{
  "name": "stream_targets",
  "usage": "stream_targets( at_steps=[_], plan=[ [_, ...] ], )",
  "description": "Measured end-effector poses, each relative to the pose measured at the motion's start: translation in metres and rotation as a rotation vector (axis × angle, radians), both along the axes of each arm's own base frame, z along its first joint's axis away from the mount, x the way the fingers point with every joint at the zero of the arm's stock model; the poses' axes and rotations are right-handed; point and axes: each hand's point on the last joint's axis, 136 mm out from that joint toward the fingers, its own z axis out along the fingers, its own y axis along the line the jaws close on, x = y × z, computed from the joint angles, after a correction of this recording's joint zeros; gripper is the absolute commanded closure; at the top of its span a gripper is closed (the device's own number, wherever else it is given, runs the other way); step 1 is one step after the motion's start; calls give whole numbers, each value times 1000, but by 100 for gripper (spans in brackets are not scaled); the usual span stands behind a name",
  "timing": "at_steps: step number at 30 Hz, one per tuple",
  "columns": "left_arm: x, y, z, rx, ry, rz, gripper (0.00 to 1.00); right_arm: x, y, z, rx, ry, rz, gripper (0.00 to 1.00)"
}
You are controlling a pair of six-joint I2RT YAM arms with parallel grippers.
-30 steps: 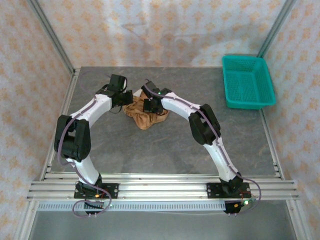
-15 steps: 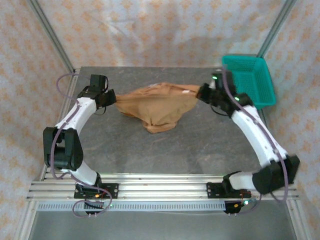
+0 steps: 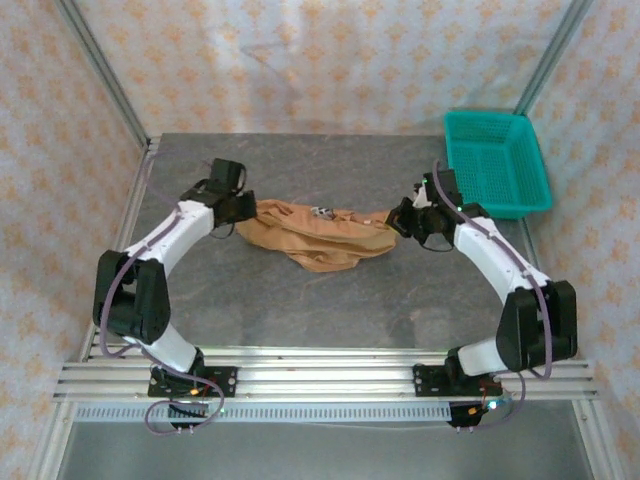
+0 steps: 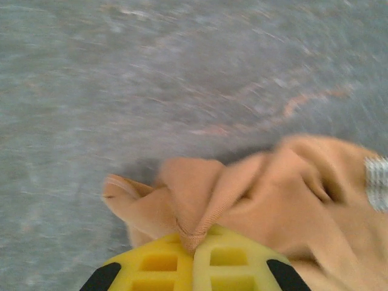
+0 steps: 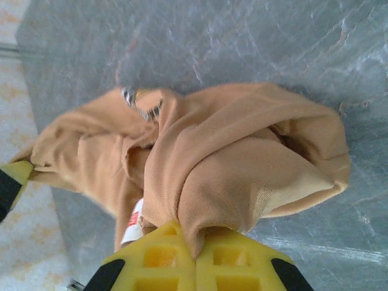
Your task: Fold the inside-out t-shirt
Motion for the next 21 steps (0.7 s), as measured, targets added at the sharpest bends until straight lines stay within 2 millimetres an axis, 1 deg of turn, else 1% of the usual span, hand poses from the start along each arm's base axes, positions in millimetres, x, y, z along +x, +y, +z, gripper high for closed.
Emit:
stream_targets(
  at_steps=[1,2,3,4,5,6,7,8,9,11,13,15,17,19,21],
  plan=[
    [-4,-13,0,22,-1,-38,94,-2,0,-5,-16,13,4,78],
    [-8,-24,0,40,-1,-70,94,-5,-2,-11,-48,20,-1,63],
    [-12,-31,0,52,-3,-88,94,-9,-8,-18,-90,23,-11,53],
    [-17,-34,-1,64,-5,-97,93,-13,-17,-25,-144,27,-35,47],
    [-23,-32,-4,74,-1,-94,88,-20,-31,-31,-207,26,-65,45],
    [-28,-27,-7,88,4,-85,82,-26,-42,-35,-259,24,-90,45],
    [-32,-21,-9,101,9,-68,74,-33,-54,-36,-307,15,-116,45],
    [-37,-15,-12,114,18,-50,66,-39,-64,-33,-349,1,-141,45],
    [-40,-11,-14,125,29,-34,61,-40,-70,-28,-373,-20,-157,45],
    [-42,-3,-16,147,39,-5,55,-37,-73,-14,-397,-77,-170,46],
    [-45,2,-16,159,47,22,52,-32,-63,-7,-392,-110,-145,51],
    [-49,6,-14,166,56,41,50,-24,-45,-7,-372,-119,-97,57],
    [-52,11,-8,163,51,70,50,-15,-21,-15,-342,-102,-28,57],
    [-57,18,3,137,23,108,48,-7,3,-27,-319,-75,37,57],
    [-66,25,11,82,-12,149,46,0,24,-38,-310,-50,94,56]
  ],
)
